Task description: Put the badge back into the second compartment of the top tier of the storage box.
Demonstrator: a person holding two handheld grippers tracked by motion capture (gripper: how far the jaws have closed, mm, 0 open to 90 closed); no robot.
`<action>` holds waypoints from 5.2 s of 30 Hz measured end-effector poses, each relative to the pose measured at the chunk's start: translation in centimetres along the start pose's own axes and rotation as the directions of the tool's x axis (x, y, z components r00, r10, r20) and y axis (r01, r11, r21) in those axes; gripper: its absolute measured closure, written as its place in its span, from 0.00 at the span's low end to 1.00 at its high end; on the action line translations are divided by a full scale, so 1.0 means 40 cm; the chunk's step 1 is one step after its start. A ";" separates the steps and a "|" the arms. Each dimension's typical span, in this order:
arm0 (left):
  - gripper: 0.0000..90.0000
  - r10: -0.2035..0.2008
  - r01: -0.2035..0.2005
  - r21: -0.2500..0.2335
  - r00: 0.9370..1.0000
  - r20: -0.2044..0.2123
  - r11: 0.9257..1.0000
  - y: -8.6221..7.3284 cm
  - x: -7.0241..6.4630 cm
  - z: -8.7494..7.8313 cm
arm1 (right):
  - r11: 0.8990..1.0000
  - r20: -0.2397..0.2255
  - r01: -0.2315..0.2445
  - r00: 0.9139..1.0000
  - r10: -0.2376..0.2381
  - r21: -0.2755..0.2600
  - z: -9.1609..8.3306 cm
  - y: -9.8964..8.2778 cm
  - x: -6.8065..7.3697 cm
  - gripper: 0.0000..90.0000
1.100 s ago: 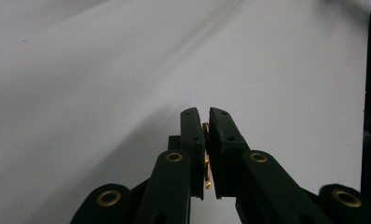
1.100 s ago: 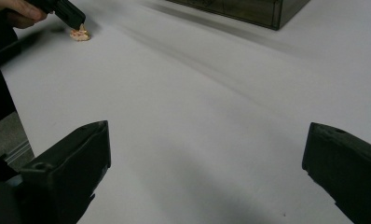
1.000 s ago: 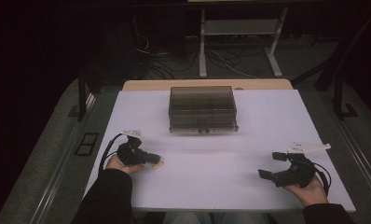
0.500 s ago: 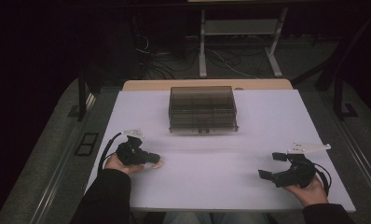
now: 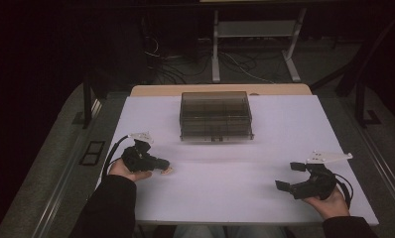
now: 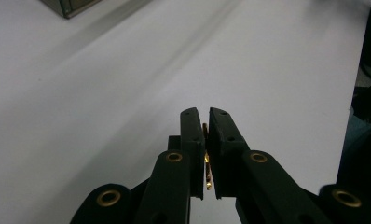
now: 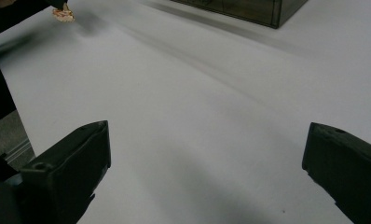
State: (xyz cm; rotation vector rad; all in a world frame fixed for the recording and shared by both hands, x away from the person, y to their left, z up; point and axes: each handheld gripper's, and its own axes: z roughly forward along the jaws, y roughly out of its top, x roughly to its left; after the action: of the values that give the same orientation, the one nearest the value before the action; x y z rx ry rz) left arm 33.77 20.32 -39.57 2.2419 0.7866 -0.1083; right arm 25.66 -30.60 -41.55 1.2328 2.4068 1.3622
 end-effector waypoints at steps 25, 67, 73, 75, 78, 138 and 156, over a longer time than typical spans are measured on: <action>0.94 0.049 -0.050 -0.018 0.999 -0.023 0.999 0.091 -0.025 -0.063 | 1.000 0.004 0.008 1.000 -0.008 0.001 -0.002 -0.001 -0.001 0.00; 0.93 0.137 -0.139 -0.056 0.990 -0.043 0.989 0.236 -0.061 -0.076 | 1.000 -0.002 0.005 1.000 -0.005 0.005 0.000 -0.003 -0.001 0.00; 0.93 0.149 -0.151 -0.056 0.988 -0.042 0.987 0.261 -0.065 -0.066 | 1.000 -0.001 0.007 1.000 -0.007 0.006 0.001 -0.003 -0.001 0.00; 0.93 0.152 -0.154 -0.057 0.988 -0.041 0.986 0.268 -0.066 -0.061 | 1.000 -0.002 0.006 1.000 -0.006 0.006 0.001 -0.003 -0.001 0.00; 0.93 0.155 -0.157 -0.059 0.987 -0.036 0.986 0.280 -0.069 -0.055 | 1.000 -0.004 0.001 1.000 -0.001 0.010 0.000 -0.004 -0.001 0.00; 0.93 0.174 -0.176 -0.058 0.984 -0.037 0.983 0.436 -0.043 0.113 | 1.000 -0.007 0.002 1.000 -0.002 0.016 -0.002 -0.009 -0.012 0.00; 0.93 0.138 -0.138 -0.082 0.990 0.001 0.987 0.425 -0.018 0.178 | 1.000 -0.008 0.002 1.000 -0.002 0.019 -0.002 -0.011 -0.015 0.00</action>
State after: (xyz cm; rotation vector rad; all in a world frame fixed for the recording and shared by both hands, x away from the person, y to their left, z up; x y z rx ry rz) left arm 43.94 6.07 -33.83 2.2096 0.6186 -0.0175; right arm 25.77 -31.17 -42.00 1.2318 2.4309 1.3499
